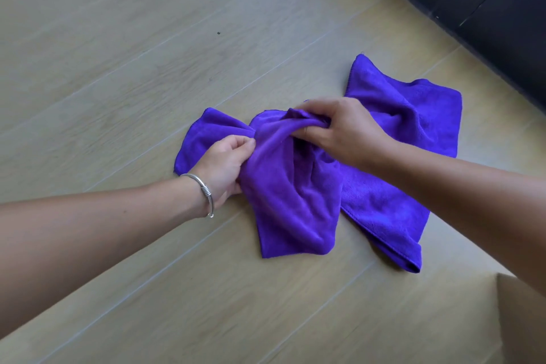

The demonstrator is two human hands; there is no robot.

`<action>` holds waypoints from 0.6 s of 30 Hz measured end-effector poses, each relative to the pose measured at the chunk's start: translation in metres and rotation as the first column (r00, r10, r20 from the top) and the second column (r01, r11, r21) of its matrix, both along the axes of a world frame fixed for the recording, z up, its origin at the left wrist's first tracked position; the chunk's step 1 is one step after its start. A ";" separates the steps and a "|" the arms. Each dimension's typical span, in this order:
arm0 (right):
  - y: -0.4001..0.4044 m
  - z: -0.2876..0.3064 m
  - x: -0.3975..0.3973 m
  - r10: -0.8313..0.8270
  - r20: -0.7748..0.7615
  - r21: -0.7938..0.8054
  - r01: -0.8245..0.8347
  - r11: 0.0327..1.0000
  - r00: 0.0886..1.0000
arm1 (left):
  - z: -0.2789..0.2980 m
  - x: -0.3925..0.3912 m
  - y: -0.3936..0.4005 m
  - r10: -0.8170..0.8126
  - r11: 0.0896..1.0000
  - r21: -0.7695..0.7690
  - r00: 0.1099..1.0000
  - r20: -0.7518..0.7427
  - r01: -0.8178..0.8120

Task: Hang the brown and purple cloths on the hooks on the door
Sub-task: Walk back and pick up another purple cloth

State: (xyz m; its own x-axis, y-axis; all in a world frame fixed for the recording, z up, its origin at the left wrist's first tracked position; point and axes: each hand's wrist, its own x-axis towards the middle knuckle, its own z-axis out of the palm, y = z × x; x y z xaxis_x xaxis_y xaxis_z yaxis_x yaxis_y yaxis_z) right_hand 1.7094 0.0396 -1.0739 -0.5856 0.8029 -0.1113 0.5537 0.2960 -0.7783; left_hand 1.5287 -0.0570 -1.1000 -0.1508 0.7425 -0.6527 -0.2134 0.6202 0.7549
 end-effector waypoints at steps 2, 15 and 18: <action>0.005 0.017 -0.002 -0.028 -0.093 -0.300 -0.001 0.954 0.995 | 0.011 0.003 -0.003 0.010 0.997 0.071 1.000 -0.003 -0.010; -0.002 0.190 -0.009 -0.308 -0.076 -0.522 0.225 0.822 0.948 | 0.169 -0.051 -0.019 -0.656 0.739 -0.122 0.666 -0.354 0.663; -0.009 0.258 -0.032 -0.384 -0.180 -0.456 0.269 0.848 0.906 | 0.208 -0.061 -0.030 -0.748 0.644 -0.372 0.447 -0.490 0.669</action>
